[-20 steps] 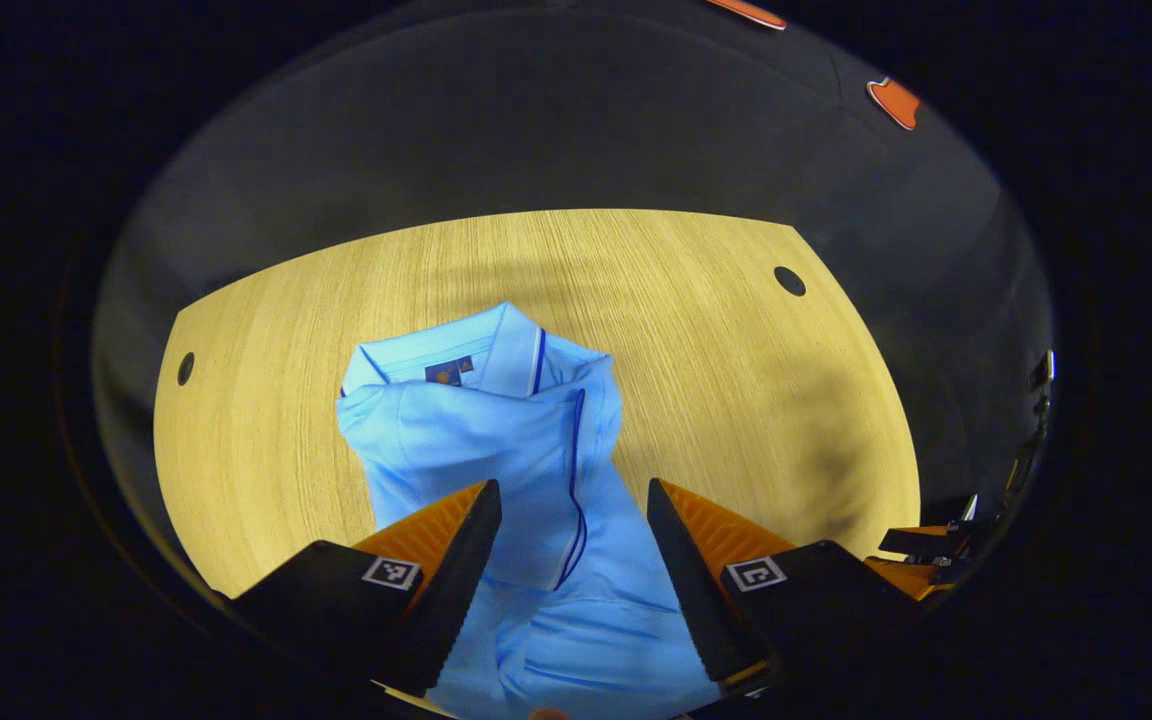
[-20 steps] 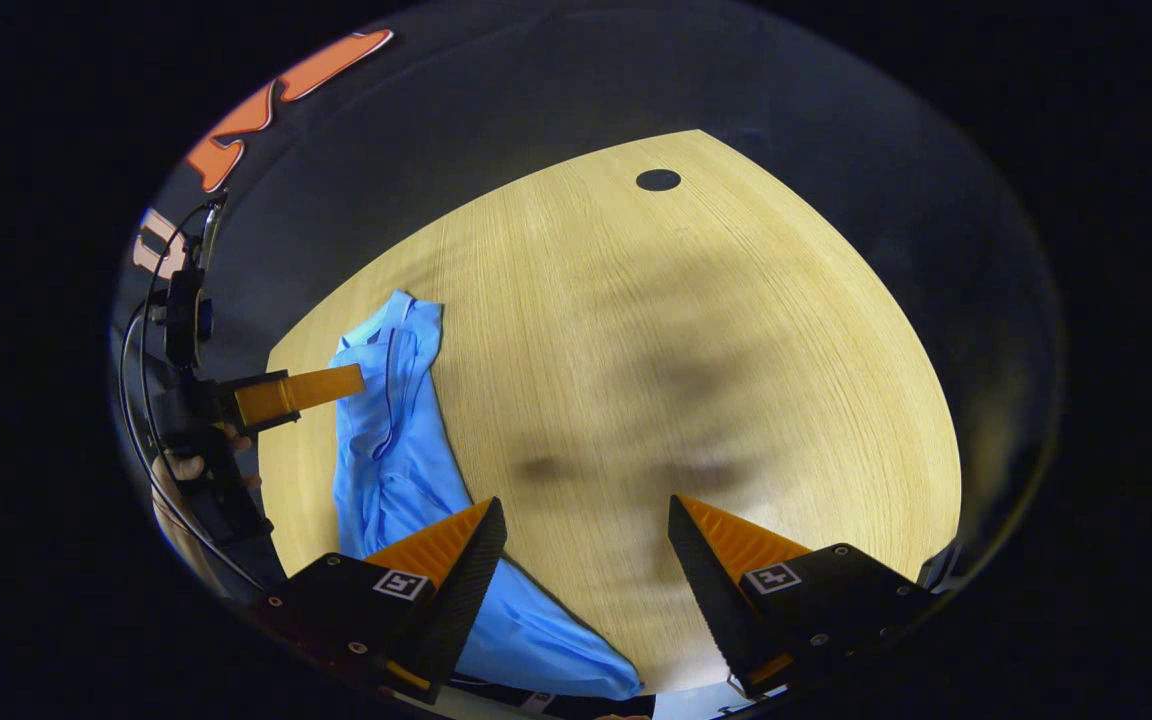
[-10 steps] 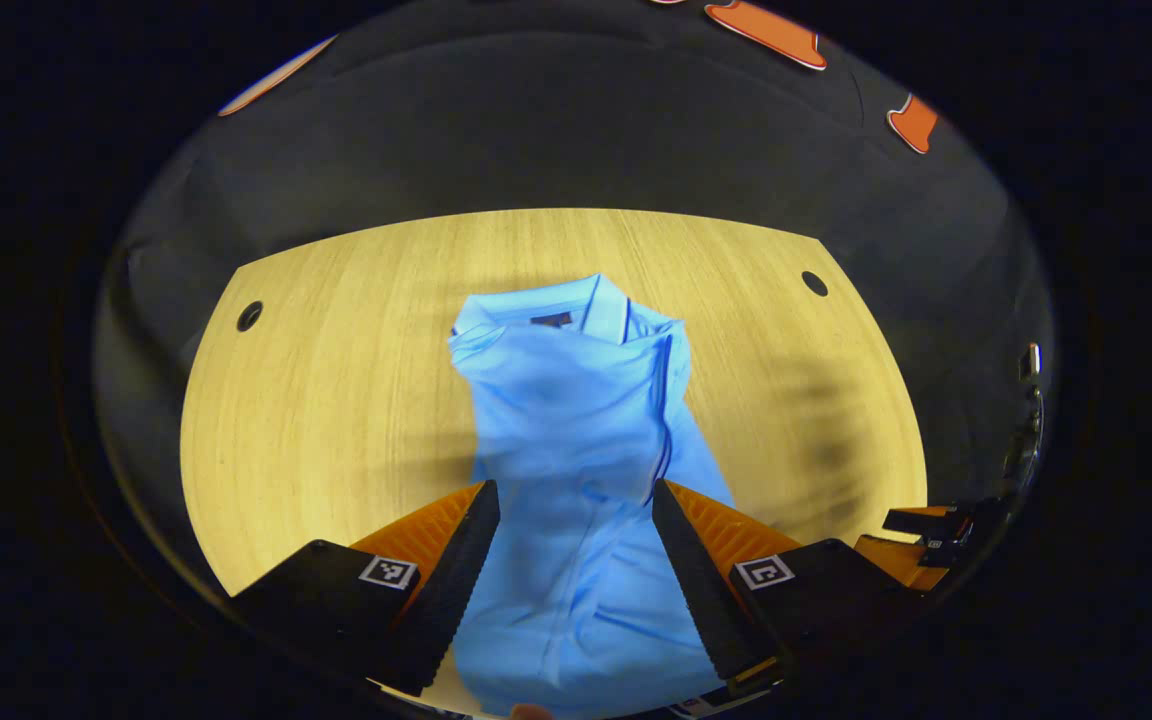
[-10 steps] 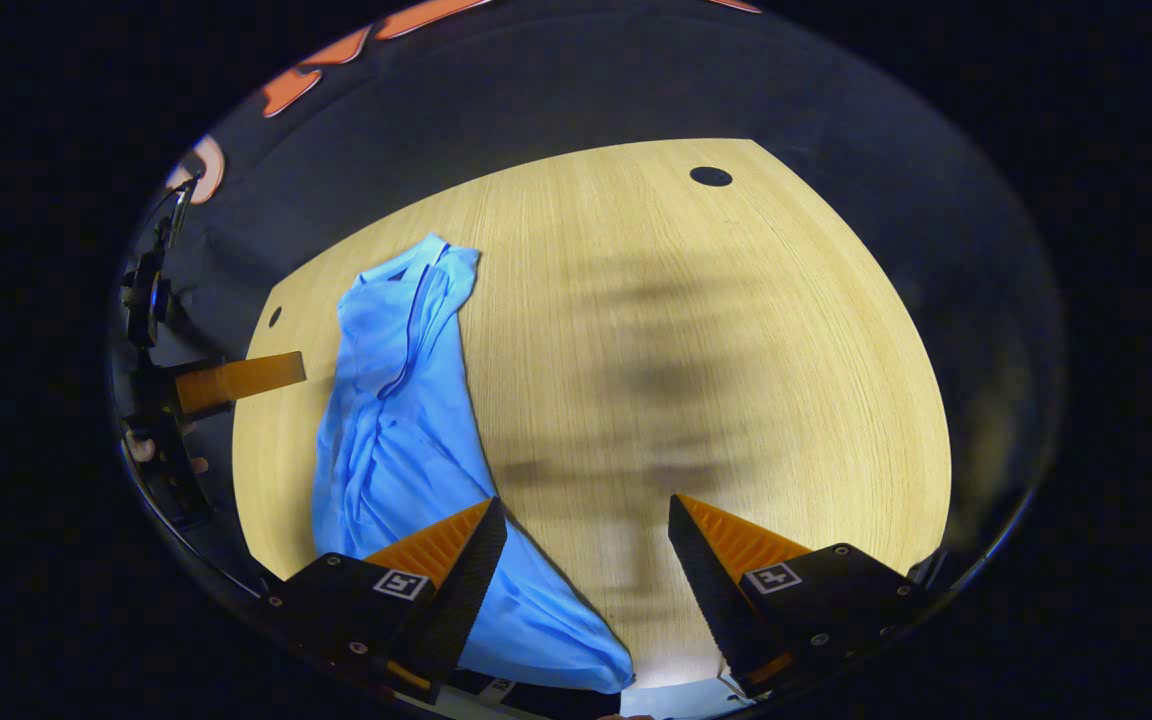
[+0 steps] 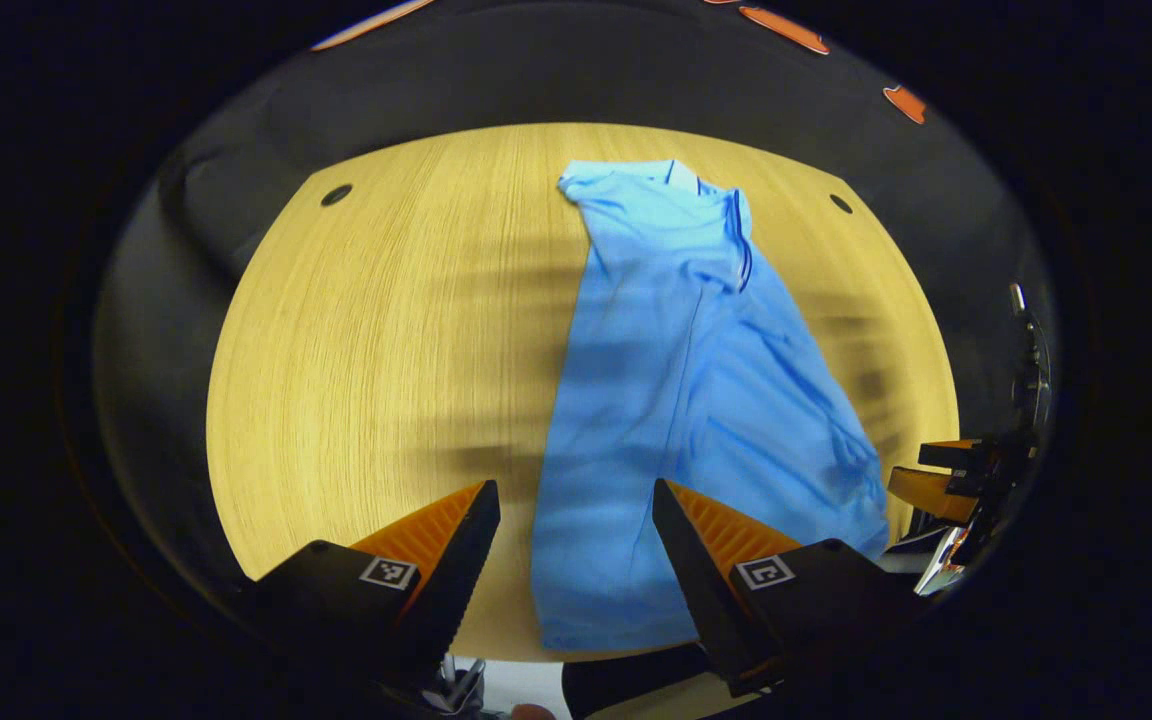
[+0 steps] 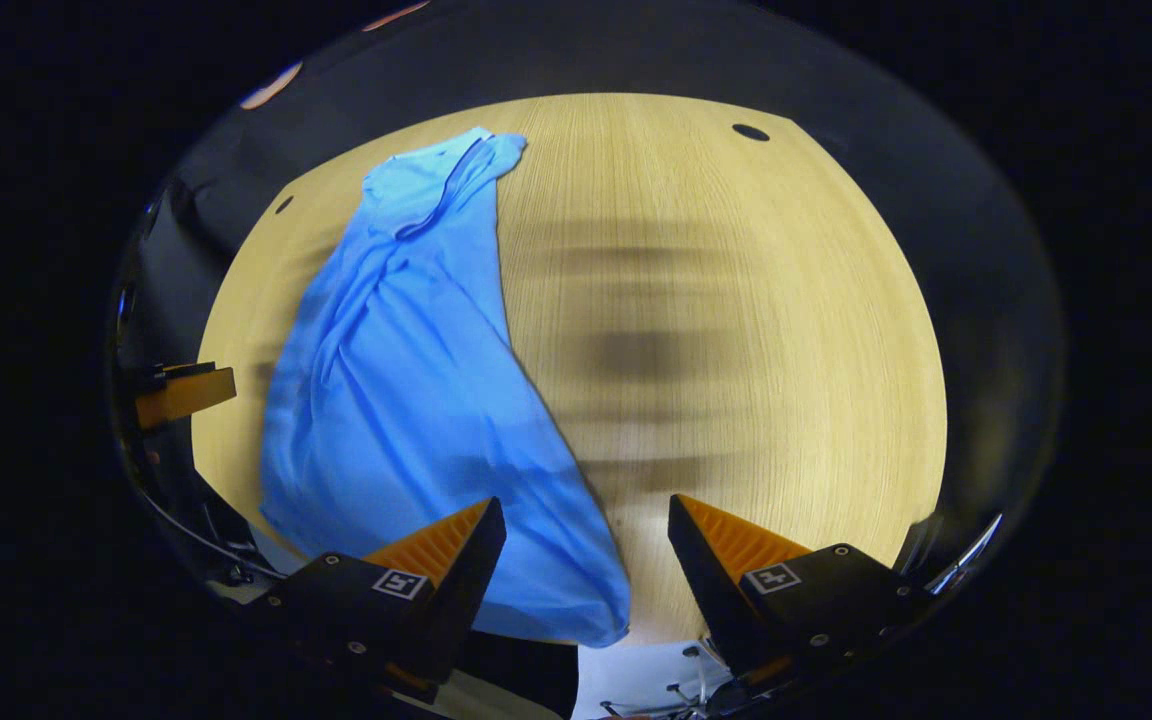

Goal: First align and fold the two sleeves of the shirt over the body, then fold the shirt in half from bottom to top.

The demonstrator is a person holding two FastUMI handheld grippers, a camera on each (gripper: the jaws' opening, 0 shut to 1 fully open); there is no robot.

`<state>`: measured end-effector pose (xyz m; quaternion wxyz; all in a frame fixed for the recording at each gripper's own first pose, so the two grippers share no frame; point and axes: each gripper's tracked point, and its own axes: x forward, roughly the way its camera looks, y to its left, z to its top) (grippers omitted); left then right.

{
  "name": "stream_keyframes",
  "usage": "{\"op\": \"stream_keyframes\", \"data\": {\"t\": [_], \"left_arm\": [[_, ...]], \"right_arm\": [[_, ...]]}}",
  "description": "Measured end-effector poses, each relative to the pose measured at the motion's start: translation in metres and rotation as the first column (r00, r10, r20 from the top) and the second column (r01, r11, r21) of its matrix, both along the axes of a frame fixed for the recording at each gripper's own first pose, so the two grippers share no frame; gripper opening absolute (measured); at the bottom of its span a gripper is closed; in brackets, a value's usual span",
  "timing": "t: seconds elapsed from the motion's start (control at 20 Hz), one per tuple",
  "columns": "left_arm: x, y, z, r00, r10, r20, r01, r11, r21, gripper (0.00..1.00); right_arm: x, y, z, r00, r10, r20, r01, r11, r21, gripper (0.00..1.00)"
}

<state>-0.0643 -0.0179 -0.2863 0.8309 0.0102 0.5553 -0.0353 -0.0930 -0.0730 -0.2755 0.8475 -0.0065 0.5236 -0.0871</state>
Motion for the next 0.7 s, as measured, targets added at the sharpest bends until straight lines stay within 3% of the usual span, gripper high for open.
{"op": "stream_keyframes", "data": {"t": [0.15, 0.3, 0.7], "left_arm": [[-0.04, -0.002, -0.017, 0.999, 0.015, -0.045, -0.016, 0.999, -0.031, 1.0], [-0.075, 0.005, -0.027, 0.997, -0.015, -0.069, 0.015, 1.0, 0.0, 1.0], [-0.115, 0.011, -0.063, 0.989, 0.012, -0.151, -0.011, 1.0, 0.006, 1.0]], "right_arm": [[-0.026, 0.009, -0.016, 0.999, -0.008, -0.05, 0.009, 1.0, 0.013, 0.99], [-0.046, 0.013, -0.03, 0.995, -0.006, -0.098, 0.008, 1.0, 0.013, 0.99], [-0.066, 0.016, -0.055, 0.988, -0.004, -0.156, 0.002, 1.0, -0.015, 0.99]]}}
